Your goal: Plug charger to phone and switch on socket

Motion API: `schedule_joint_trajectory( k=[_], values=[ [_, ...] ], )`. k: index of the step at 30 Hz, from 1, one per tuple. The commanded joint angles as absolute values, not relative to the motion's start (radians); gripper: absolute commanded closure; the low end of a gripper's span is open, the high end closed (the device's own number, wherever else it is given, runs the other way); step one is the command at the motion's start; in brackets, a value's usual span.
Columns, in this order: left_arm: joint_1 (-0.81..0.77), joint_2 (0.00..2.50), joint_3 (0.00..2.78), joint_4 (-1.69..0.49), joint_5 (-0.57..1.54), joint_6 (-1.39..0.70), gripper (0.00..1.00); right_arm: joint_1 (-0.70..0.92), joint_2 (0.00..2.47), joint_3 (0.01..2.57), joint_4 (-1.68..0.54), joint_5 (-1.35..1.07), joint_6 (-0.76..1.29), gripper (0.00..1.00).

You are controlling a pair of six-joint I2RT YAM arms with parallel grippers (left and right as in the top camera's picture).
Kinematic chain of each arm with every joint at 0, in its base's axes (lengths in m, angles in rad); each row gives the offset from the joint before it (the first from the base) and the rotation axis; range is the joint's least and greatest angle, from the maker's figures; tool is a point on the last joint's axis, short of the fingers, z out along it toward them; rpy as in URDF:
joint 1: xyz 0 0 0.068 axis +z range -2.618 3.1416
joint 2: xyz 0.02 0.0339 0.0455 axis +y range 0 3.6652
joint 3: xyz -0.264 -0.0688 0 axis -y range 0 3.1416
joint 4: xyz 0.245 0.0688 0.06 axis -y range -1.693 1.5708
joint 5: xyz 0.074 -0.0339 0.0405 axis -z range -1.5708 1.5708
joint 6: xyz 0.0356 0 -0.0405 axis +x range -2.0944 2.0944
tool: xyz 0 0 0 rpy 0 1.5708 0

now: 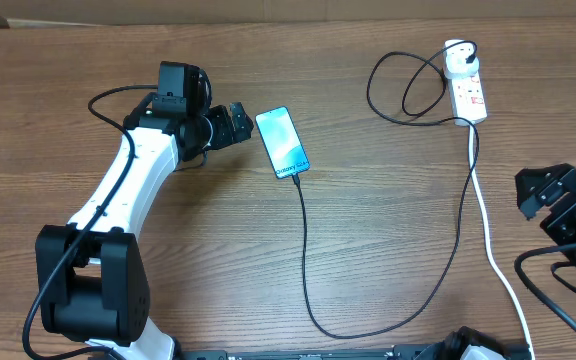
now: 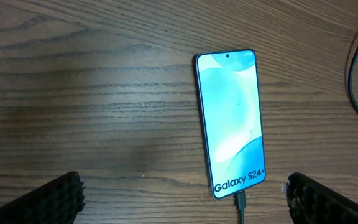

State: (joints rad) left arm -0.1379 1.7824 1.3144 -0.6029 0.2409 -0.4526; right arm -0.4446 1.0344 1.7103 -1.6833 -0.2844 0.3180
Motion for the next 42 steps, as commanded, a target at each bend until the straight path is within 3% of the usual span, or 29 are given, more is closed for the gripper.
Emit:
schedule_joint_trajectory(
  k=[1,9,15,16,17,19,25,29,35,42],
  values=[
    [-0.146,1.771,1.312,-0.602,0.229,-0.452,0.0,-0.445,1.026,1.707,-1.692,-0.294,0.314,0.0],
    [-0.138,1.755,1.312,-0.603,0.228,-0.452,0.0,-0.445,1.028,1.707,-1.692,-0.282,0.313,0.0],
    [-0.086,1.59,1.312,-0.603,0.228,-0.452,0.0,-0.445,1.028,1.707,-1.686,-0.263,0.279,0.0],
    [-0.081,1.555,1.312,-0.611,0.229,-0.452,0.1,-0.445,1.028,1.707,-1.686,-0.263,0.274,0.0],
    [-0.078,1.514,1.312,-0.632,0.228,-0.452,0.13,-0.445,1.028,1.707,-1.685,-0.263,0.271,0.0],
    [-0.078,1.439,1.312,-0.685,0.186,-0.435,0.0,-0.445,1.028,1.707,-1.682,-0.263,0.258,0.0],
    [-0.079,1.238,1.312,-0.796,-0.101,-0.399,0.0,-0.43,1.028,1.707,-1.622,-0.283,0.253,0.0],
    [-0.079,1.116,1.297,-0.822,-0.113,-0.396,0.01,-0.332,1.01,1.707,-1.521,-0.272,0.204,0.0],
    [-0.079,0.902,1.112,-0.583,-0.124,-0.396,0.0,-0.23,0.936,1.655,-1.391,-0.183,0.2,0.0],
    [-0.079,0.624,0.722,-0.211,-0.238,-0.396,0.0,-0.222,0.752,1.331,-1.156,-0.152,0.2,0.0]
  ],
)
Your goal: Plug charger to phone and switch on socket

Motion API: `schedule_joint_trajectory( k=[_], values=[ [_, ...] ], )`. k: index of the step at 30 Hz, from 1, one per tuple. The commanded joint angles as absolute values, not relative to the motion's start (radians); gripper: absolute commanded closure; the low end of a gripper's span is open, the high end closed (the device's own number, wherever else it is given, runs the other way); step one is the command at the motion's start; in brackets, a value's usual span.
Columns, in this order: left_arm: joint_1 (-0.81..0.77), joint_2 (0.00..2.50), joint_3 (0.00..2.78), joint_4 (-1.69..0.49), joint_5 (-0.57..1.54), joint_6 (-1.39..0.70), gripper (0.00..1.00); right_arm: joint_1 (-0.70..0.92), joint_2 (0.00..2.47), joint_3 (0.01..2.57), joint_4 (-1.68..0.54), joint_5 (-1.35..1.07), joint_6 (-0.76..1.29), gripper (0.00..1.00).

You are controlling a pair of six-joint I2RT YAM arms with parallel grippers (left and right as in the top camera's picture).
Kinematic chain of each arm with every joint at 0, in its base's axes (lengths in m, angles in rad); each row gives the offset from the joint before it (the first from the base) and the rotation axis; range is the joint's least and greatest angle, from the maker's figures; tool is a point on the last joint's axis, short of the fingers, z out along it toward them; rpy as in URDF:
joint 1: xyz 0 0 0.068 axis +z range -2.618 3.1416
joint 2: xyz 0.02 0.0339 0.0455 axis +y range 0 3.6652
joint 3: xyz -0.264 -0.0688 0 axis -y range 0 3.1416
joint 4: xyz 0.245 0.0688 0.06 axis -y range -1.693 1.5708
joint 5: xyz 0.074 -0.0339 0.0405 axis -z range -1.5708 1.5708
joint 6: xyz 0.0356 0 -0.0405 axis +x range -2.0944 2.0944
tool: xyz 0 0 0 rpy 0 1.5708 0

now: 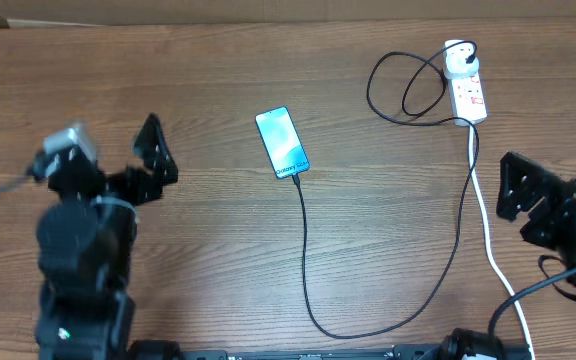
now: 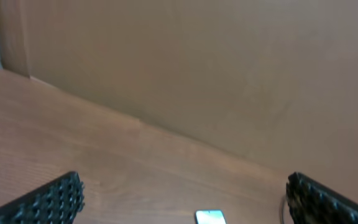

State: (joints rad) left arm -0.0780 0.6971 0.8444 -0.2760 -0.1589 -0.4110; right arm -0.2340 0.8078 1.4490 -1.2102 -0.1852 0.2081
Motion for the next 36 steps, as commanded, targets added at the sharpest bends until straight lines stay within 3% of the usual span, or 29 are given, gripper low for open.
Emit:
schedule_joint_trajectory(
  k=[1,11,25,36],
  values=[
    [-0.079,0.584,0.664,-0.157,-0.252,-0.396,0.0,-0.212,0.715,1.262,-1.1,-0.146,0.2,0.0],
    [-0.078,0.256,0.264,0.19,-0.304,-0.395,0.0,-0.089,0.393,0.755,-0.685,-0.086,0.199,0.0],
    [-0.077,0.007,0.074,0.198,-0.338,-0.395,0.0,0.017,0.159,0.337,-0.292,-0.086,0.121,0.0],
    [-0.073,0.002,0.005,0.216,-0.339,-0.396,0.0,0.022,0.002,0.185,-0.215,-0.086,0.121,0.0]
  ],
)
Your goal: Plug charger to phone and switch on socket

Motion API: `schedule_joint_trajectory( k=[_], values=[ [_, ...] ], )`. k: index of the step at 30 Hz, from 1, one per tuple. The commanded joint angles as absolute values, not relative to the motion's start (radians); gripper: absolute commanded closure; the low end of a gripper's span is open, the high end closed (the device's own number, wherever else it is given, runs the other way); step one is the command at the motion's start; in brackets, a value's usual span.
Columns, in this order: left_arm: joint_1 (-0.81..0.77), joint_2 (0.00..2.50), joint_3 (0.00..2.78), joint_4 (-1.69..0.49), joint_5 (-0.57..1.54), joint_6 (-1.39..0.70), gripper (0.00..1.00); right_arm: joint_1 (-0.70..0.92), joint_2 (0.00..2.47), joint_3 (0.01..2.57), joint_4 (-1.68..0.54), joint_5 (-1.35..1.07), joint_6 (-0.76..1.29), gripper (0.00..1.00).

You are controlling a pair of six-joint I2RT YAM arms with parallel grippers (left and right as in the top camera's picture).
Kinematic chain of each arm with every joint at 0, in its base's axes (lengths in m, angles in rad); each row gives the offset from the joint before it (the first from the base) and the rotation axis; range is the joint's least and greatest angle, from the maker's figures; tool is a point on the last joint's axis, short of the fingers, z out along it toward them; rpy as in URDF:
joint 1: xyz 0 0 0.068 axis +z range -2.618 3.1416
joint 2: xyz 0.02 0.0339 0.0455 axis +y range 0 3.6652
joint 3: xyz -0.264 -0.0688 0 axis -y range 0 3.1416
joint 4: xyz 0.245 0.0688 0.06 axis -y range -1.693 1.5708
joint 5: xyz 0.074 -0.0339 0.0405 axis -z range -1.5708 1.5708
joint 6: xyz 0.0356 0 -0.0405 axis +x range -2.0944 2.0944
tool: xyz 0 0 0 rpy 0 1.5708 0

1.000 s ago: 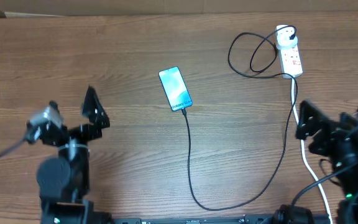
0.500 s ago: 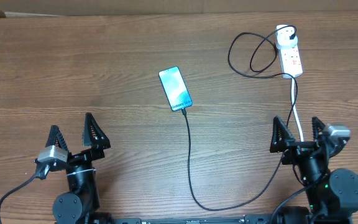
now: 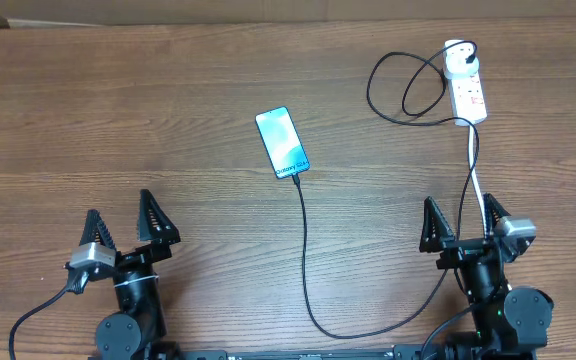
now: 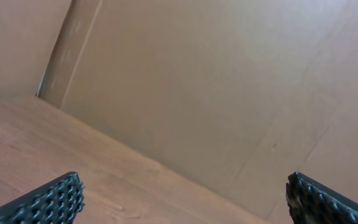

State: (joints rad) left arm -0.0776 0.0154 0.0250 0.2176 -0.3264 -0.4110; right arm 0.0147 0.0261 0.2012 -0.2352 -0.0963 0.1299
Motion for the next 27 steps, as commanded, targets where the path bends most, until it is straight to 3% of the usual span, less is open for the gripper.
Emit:
schedule_joint_trajectory(
  k=[1,18,27],
  values=[
    [-0.072,0.002,0.005,0.21,-0.336,-0.397,0.0,0.022,0.003,0.179,-0.205,-0.086,0.121,0.0],
    [-0.071,0.003,0.005,-0.058,-0.289,-0.391,0.0,0.023,0.002,0.006,0.071,-0.077,0.117,0.0],
    [-0.072,0.003,0.005,-0.052,-0.277,-0.343,0.0,0.029,0.002,0.007,0.012,-0.086,0.024,0.0]
  ],
)
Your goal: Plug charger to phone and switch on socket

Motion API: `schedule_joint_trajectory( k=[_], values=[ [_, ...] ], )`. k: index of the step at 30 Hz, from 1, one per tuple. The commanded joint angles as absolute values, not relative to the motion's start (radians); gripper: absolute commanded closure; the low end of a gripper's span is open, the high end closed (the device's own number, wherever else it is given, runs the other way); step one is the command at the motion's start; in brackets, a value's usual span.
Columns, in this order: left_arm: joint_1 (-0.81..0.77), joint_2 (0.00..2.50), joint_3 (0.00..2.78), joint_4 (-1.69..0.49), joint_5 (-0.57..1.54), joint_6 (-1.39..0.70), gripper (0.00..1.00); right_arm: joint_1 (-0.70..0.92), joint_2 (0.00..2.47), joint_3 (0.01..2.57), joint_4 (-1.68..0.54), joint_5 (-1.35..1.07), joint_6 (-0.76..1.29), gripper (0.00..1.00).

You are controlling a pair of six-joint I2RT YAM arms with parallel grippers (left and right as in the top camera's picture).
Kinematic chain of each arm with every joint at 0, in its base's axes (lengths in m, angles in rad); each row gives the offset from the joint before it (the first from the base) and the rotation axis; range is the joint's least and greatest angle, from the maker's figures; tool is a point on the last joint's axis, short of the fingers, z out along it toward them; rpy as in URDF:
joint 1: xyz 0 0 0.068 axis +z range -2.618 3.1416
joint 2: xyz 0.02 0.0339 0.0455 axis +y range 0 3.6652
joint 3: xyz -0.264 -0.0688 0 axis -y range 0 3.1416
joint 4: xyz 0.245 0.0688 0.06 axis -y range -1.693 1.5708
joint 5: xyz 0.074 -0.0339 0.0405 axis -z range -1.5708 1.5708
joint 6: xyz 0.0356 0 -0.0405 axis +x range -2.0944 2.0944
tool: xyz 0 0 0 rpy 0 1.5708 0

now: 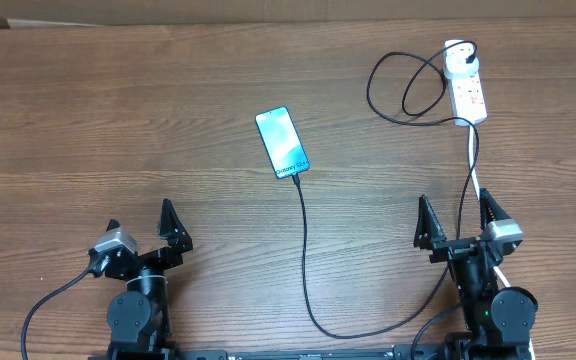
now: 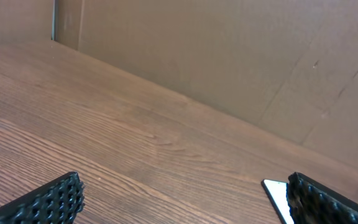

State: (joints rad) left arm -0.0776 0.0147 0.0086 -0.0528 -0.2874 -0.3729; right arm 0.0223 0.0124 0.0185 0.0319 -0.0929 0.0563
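Note:
The phone [image 1: 282, 144] lies screen-up and lit in the middle of the table, and its corner [image 2: 275, 190] shows in the left wrist view. A black charger cable [image 1: 304, 250] runs from the phone's lower end in a long loop to the white adapter [image 1: 458, 58] on the white power strip [image 1: 468, 92] at the far right. My left gripper [image 1: 144, 232] [image 2: 182, 205] is open at the near left edge, far from the phone. At the near right, my right gripper [image 1: 458, 225] is also open and holds nothing. The switch's state is too small to tell.
The strip's white lead [image 1: 486, 215] runs down the right side, past my right arm. Brown cardboard walls [image 2: 229, 56] stand behind the wooden table [image 1: 118, 120].
My left gripper has shifted a little to the right at the near edge and tilted down, so its view now shows the table and the phone's corner. The right arm barely moved.
My left gripper first hung open beside the phone, with the cable in the phone's end. It was then drawn back at the left while the right arm stood at the right edge. Later both arms were folded at the near edge, where they remain.

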Motion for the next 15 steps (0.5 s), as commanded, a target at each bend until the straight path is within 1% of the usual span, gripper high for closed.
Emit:
schedule_joint_trajectory(
  k=[1,3,15],
  values=[
    [-0.072,0.003,0.005,-0.052,-0.277,-0.343,0.0,0.029,0.002,0.007,-0.014,-0.086,0.025,0.0],
    [-0.072,0.004,0.005,-0.052,-0.277,-0.343,0.0,0.029,0.002,0.007,-0.075,-0.087,0.025,0.0],
    [-0.072,0.004,0.005,-0.052,-0.277,-0.343,0.0,0.029,0.002,0.007,-0.083,-0.063,0.068,0.0]
  ],
)
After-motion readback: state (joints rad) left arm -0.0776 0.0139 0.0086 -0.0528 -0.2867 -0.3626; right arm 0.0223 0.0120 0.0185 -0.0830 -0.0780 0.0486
